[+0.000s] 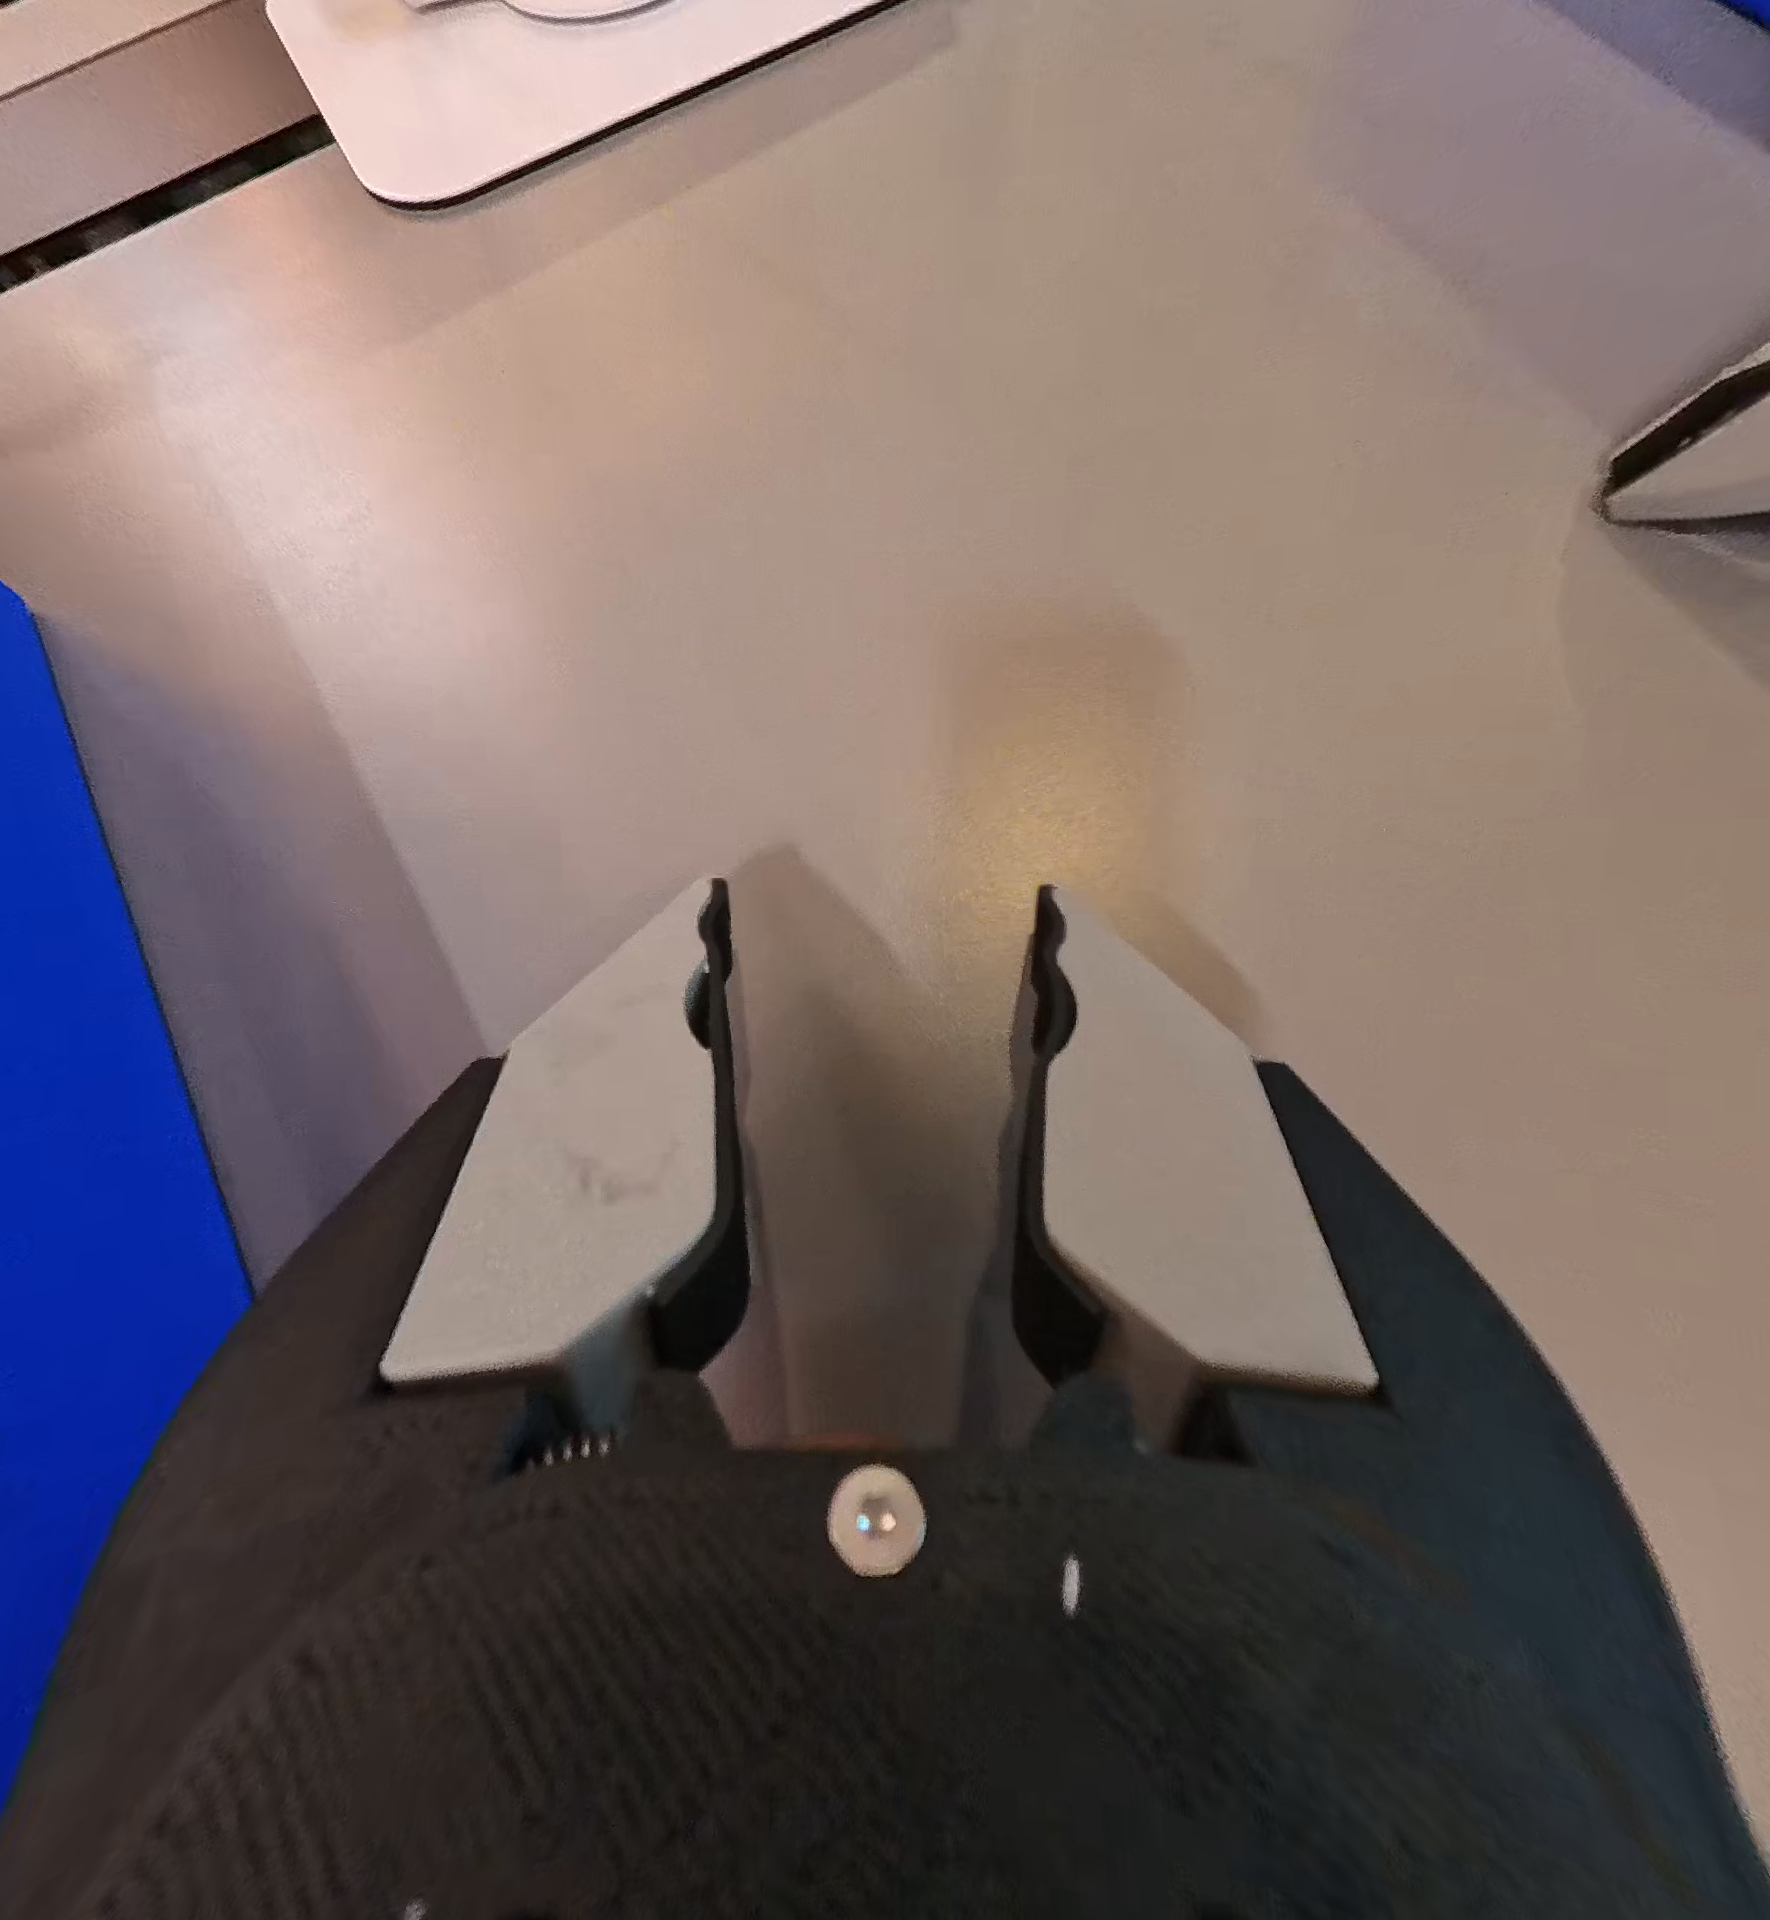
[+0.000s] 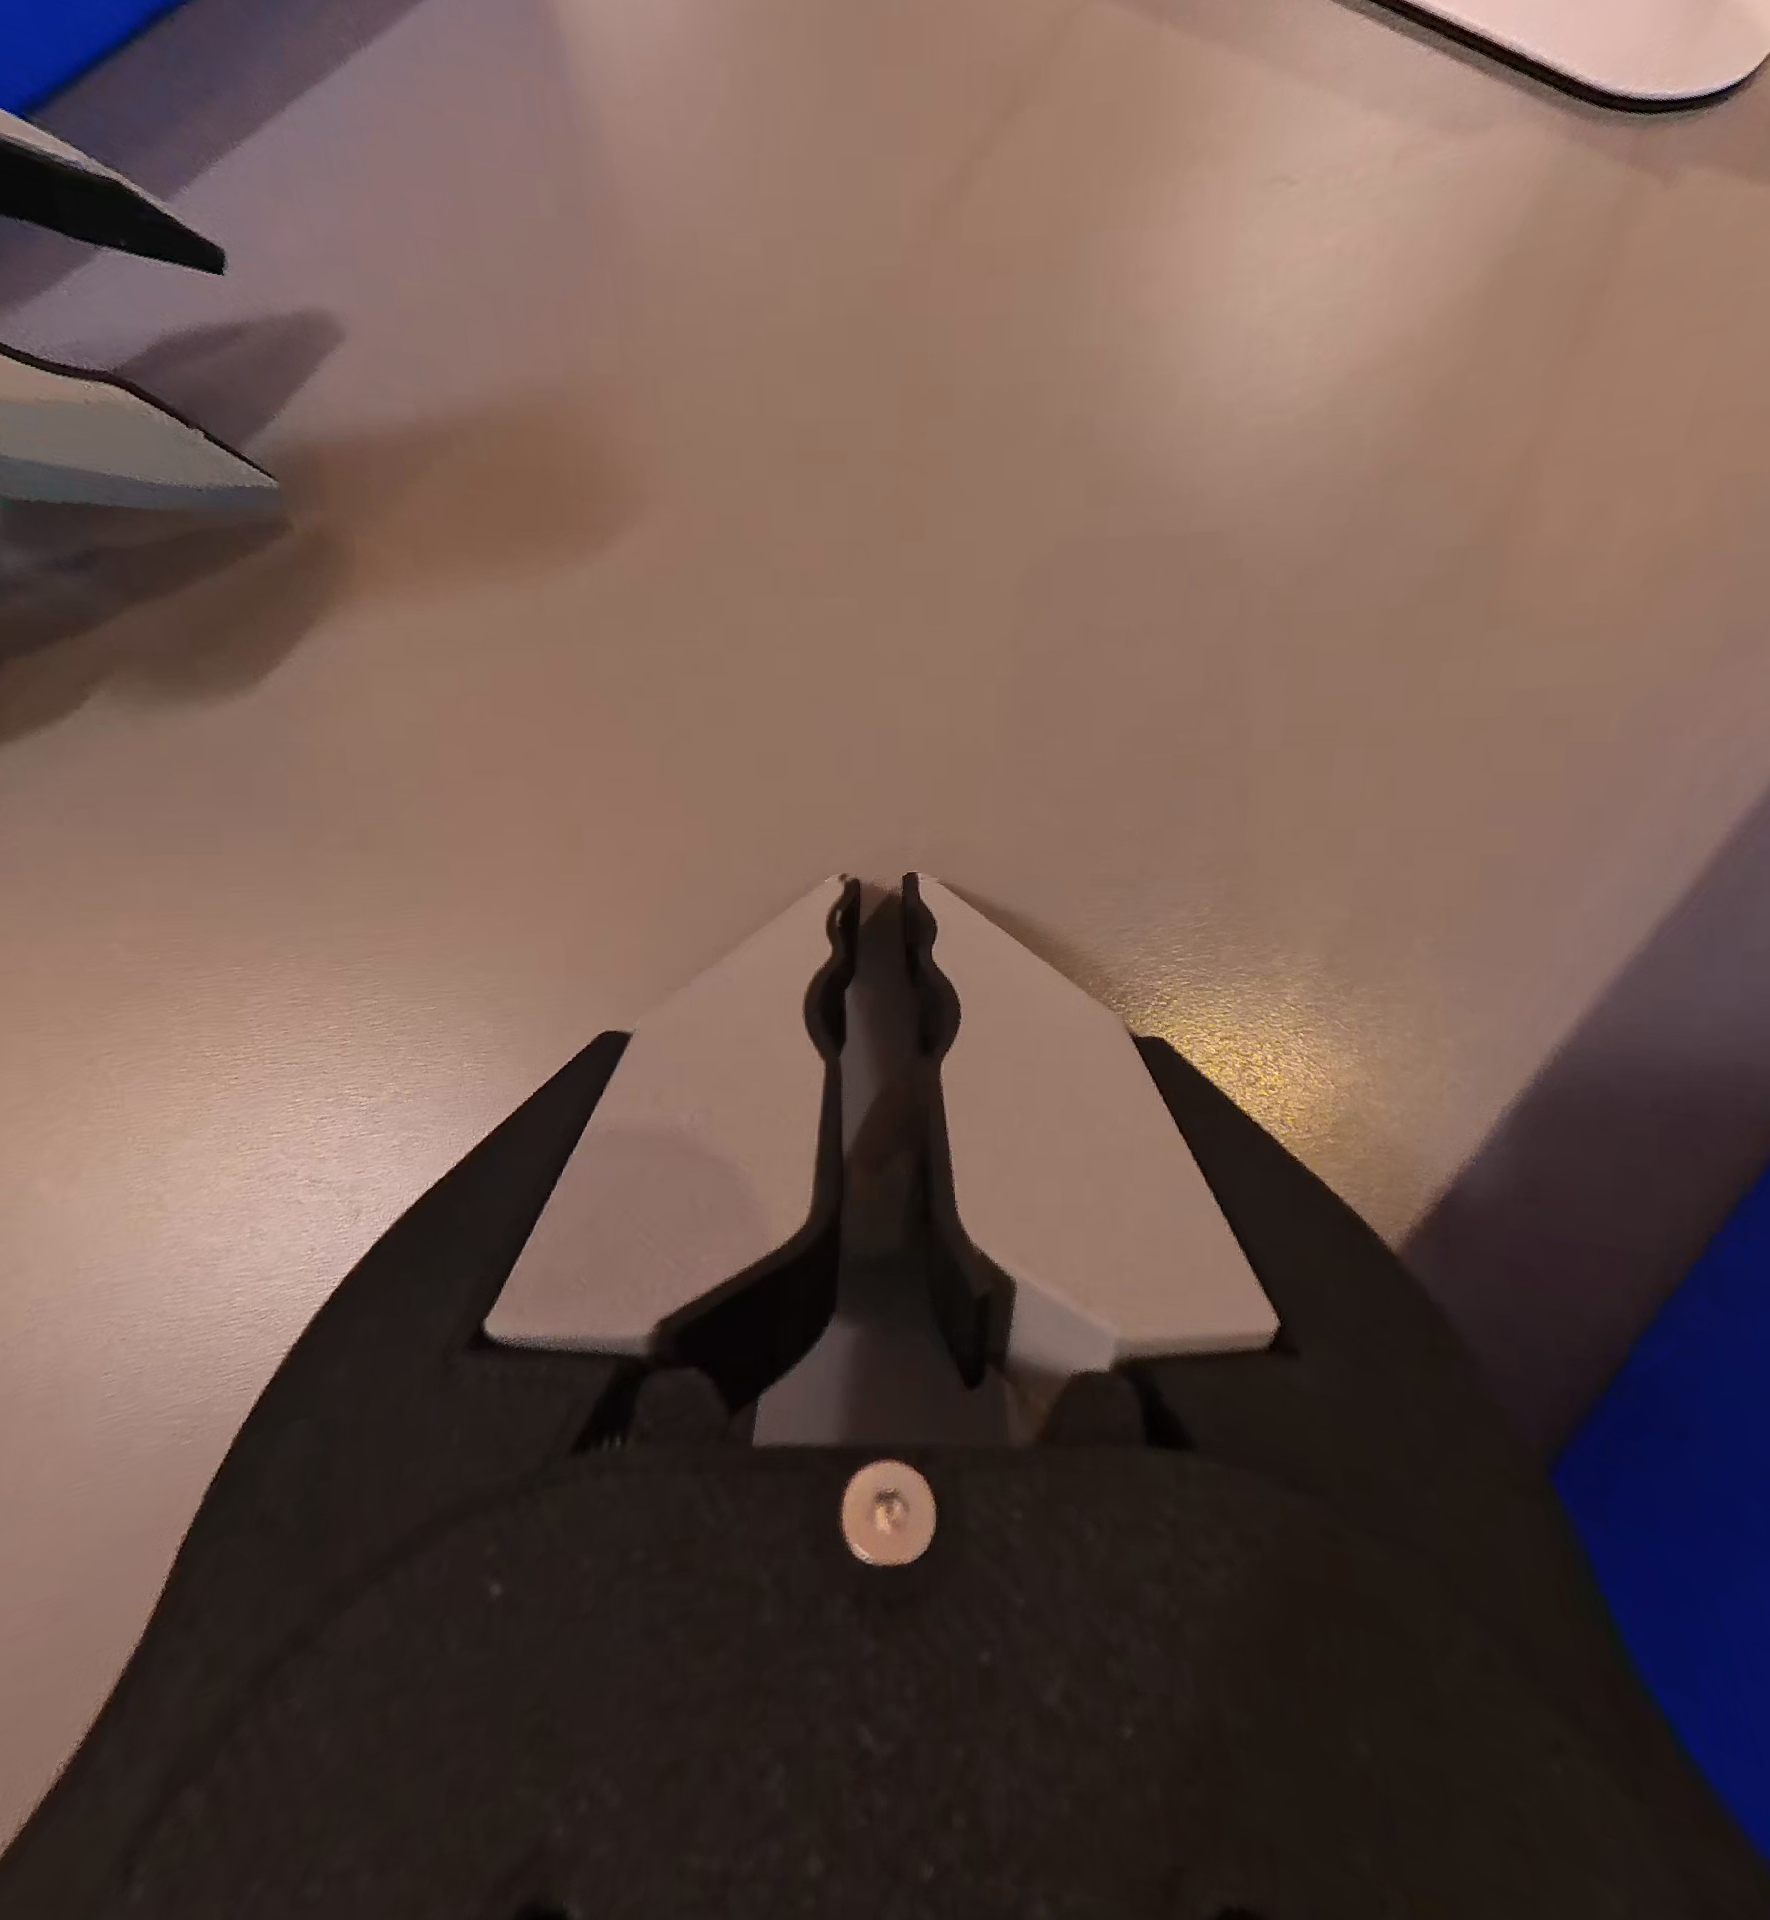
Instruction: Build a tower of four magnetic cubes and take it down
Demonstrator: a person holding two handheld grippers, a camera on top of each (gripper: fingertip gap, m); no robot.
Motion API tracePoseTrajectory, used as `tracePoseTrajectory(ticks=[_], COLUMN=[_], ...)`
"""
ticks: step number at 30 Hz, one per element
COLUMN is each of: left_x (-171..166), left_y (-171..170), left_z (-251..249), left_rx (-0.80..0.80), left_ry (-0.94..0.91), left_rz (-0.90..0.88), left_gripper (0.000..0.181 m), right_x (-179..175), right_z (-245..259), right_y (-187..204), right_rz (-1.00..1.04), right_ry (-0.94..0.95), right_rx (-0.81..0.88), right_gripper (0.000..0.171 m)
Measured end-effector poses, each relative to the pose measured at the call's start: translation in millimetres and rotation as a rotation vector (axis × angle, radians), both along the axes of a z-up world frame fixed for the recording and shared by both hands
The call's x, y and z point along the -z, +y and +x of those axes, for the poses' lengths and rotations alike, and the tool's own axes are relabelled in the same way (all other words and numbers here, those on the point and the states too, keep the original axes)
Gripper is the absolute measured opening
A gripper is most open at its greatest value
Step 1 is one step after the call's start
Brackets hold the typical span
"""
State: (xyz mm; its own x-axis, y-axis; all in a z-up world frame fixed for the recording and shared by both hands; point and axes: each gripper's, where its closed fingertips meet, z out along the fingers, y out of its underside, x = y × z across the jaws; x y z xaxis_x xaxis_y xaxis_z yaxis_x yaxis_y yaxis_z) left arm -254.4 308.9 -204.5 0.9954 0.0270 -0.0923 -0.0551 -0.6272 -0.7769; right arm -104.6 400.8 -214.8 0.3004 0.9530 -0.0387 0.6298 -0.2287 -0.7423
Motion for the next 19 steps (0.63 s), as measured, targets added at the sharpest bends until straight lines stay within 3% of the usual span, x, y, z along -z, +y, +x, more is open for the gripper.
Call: tracePoseTrajectory(ticks=[3,6,19], left_x=[0.3,0.6,4.3], left_y=[0.1,0.0,0.3], left_z=[0.0,-0.1,-0.6], left_rx=[0.0,-0.001,-0.004], left_ry=[0.001,0.005,0.023], left_rz=[-0.002,-0.004,-0.028], left_gripper=[0.058,0.059,0.061], right_x=[-0.6,-1.5,-3.0], right_z=[-0.4,1.5,1.5], right_y=[-1.0,3.9,4.0], right_rz=[-0.015,0.0,0.076], right_ry=[0.01,0.012,-0.002], right_rx=[-0.006,0.028,0.024], right_gripper=[0.015,0.052,0.053])
